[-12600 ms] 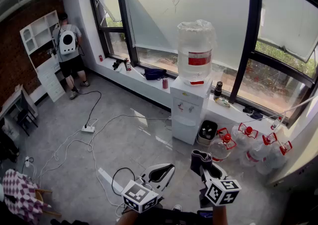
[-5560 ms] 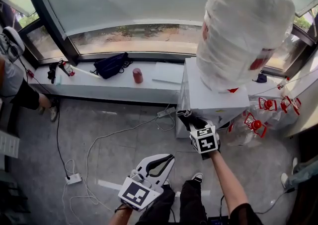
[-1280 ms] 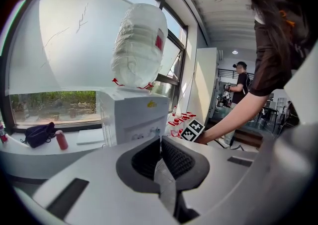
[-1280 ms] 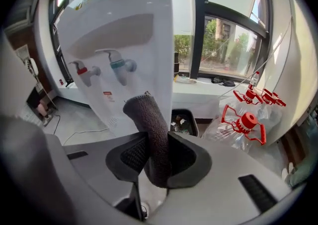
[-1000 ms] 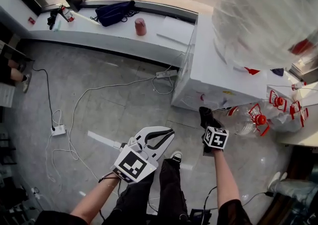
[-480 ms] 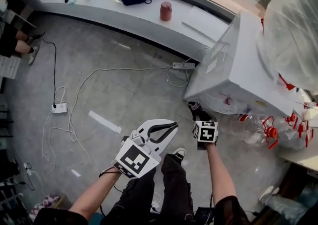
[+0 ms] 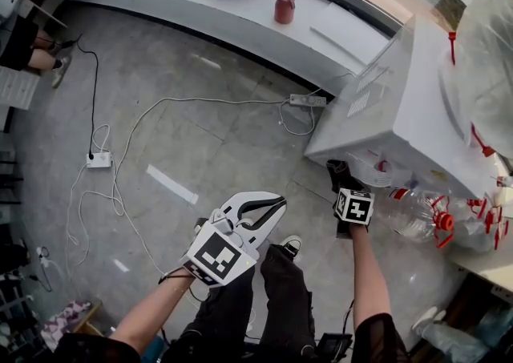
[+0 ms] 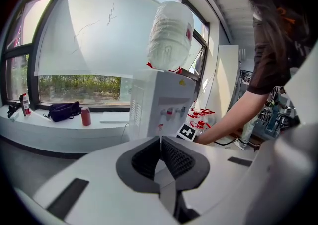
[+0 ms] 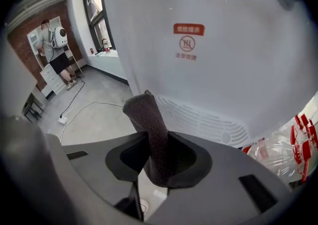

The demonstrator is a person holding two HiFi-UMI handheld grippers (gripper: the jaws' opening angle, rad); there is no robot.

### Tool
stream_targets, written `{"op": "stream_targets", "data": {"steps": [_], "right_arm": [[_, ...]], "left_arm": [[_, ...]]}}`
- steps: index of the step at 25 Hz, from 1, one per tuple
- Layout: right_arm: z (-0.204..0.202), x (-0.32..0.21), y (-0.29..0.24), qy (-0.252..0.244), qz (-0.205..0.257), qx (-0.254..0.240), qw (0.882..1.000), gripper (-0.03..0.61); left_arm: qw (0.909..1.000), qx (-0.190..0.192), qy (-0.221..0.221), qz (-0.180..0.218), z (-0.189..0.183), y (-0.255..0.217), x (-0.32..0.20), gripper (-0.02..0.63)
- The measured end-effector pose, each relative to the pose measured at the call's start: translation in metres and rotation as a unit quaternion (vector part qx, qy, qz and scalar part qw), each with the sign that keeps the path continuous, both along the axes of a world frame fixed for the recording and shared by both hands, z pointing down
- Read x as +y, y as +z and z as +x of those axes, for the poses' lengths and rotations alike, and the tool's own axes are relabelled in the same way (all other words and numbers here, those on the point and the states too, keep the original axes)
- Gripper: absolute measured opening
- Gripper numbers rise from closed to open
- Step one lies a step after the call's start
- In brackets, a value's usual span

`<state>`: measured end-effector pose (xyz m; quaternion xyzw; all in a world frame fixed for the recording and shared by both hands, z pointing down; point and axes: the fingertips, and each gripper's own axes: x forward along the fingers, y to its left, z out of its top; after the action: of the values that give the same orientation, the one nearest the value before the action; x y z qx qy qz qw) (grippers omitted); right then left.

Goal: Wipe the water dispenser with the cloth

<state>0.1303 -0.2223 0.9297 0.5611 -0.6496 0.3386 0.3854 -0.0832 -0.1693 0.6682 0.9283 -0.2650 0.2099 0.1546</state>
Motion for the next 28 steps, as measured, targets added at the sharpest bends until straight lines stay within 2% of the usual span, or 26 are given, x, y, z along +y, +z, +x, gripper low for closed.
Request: {"op": "stream_targets", "data": {"steps": [4,11,14,18,20,24,28], "right_arm": [[0.029,0.017,-0.001,-0.009,-0.01,0.026,1.0,0.11],[0.103,0.043,-0.005,0.036,-0.022,0.066,0.997,0.11],[0.135,0.053,-0.01,0.054,-0.026,0.081,0.995,0.11],[0.184,0.056,-0.021,0.052,-0.033,0.129,0.99,0.11],[0.203,0.051,-0.032,0.067,-0.026,0.142,0.987,0.11],[0.219,0.049,-0.051,0.089,-0.017,0.148,0.985,0.11],[0.213,0.067,-0.06,0.11,-0.022,0.141,0.984,0.109]], "left_arm": [[0.9999,0.005,0.009,0.002,0.014,-0.004,0.0,0.02],[0.9993,0.01,0.036,0.003,0.05,-0.006,0.009,0.02],[0.999,0.007,0.045,-0.002,0.058,-0.003,0.015,0.02],[0.9986,0.009,0.052,-0.005,0.066,-0.002,0.023,0.02],[0.9985,0.006,0.054,-0.005,0.066,-0.001,0.027,0.02],[0.9985,0.002,0.054,-0.005,0.062,-0.003,0.032,0.02],[0.9989,0.004,0.045,-0.01,0.058,-0.011,0.037,0.02]]}}
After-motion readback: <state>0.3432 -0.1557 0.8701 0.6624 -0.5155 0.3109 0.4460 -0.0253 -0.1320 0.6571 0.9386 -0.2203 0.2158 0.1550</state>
